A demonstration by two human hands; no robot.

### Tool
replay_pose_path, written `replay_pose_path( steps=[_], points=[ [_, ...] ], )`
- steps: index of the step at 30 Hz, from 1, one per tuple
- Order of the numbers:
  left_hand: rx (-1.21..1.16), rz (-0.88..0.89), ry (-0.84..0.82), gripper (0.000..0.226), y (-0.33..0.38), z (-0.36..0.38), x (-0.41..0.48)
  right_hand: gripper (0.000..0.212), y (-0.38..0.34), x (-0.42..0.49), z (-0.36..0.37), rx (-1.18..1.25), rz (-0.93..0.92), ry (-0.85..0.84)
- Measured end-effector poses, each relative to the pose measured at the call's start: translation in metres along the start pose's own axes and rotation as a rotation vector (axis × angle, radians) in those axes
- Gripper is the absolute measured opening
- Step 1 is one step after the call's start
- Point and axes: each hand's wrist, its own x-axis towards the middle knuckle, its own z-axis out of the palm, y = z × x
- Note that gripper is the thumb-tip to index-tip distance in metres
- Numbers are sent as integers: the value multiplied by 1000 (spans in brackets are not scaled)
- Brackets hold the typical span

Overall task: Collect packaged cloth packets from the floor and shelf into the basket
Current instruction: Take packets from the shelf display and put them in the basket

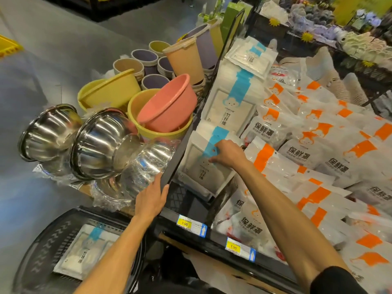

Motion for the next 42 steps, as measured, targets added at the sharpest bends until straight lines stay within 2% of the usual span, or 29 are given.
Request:
replay_pose_path(
  steps=[9, 23, 27, 29, 32, 34, 39, 42],
  points=[
    [-14, -24, 42, 48, 2, -1, 2, 35, 3, 25, 39, 54, 81, -70],
    [-50, -19, 30, 47, -3, -1, 4, 36, 9, 29, 73, 256, 165, 3],
    [-84, -102, -7, 43, -5, 3, 5, 35, 10, 29, 74, 246, 172, 5],
    [-105, -116, 44, 43, -4, 6, 2, 33, 11, 30, 74, 223, 168, -4],
    [-138, 21, 211, 49, 18, 9, -4, 32, 13, 34, 72, 207, 160, -10],
    [-265, 32, 175, 54, 41, 11, -3, 33, 12, 35, 70, 192, 148, -22],
    [-734, -305, -124, 57, 83, 31, 18, 33, 15, 38, 63, 170, 121, -49],
    [-1028, -677, -257, 65, 87, 57, 42, 28, 19, 39, 60, 137, 109, -33]
  ],
)
